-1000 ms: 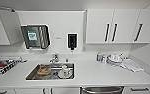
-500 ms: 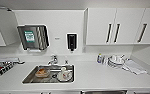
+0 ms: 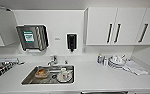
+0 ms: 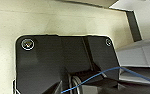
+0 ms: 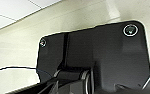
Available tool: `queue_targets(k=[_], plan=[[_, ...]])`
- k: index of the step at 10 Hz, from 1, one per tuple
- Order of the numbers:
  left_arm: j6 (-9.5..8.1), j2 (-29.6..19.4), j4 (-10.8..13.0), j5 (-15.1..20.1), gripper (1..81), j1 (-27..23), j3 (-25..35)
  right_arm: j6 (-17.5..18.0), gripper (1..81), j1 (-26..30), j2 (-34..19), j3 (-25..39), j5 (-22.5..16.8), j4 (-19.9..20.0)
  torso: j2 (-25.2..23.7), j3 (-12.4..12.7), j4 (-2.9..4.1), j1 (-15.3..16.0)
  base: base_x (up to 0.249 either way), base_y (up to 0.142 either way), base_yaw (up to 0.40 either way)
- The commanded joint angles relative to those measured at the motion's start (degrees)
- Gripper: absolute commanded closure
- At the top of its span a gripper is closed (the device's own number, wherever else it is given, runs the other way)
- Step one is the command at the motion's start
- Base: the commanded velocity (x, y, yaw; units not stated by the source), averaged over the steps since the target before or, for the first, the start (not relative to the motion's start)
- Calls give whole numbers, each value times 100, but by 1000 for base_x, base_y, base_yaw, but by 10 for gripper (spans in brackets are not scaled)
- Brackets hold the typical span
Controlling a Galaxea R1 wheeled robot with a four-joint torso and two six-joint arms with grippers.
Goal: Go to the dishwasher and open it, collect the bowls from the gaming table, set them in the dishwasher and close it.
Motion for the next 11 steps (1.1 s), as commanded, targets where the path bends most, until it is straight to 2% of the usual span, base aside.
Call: queue_targets(k=[1, 2, 3, 4, 5, 6, 7, 8, 10, 11], plan=[[19, -288, -27, 234, 10, -299, 215, -9, 10, 313, -117, 151, -285, 13, 0, 0, 0, 0, 0, 0, 0], [10, -517, -27, 59, 10, -299, 487, -9, 10, 322, -161, 203, -294, 30, 0, 0, 0, -2, 0, 0, 0], [10, -848, -35, -351, 10, -299, 810, 25, 10, 339, -274, 360, -294, 39, 0, 0, 0, -2, 0, 0, 0], [10, -1280, -10, -565, 10, -299, 1294, 35, 10, 366, -441, 632, -294, 48, 0, 0, 0, -2, 0, 0, 0], [19, -1553, 44, -601, 10, -299, 1628, 44, 10, 401, -608, 896, -294, 57, 0, 0, 0, -2, 0, 0, 0], [28, -1731, 44, -812, 10, -299, 1772, 44, 10, 445, -794, 1197, -294, 57, -573, 0, 0, 367, 0, 0, 0], [20, -1853, 52, -1065, 10, -299, 1798, 52, 10, 472, -933, 1406, -294, 57, -588, -123, 0, 376, 0, 0, 0], [19, -1968, 61, -1146, 10, -291, 1851, 52, 10, 498, -1101, 1644, -294, 66, -672, -429, 0, 426, 0, 0, 0], [28, -2248, 61, -1189, 10, -299, 2079, 52, 10, 559, -1505, 2188, -286, 66, -975, -657, 0, 612, 0, 0, 0], [19, -2406, 61, -1416, 10, -299, 2201, 61, 10, 621, -1706, 2434, -277, 92, -1148, -820, 0, 723, 0, 0, 0]])
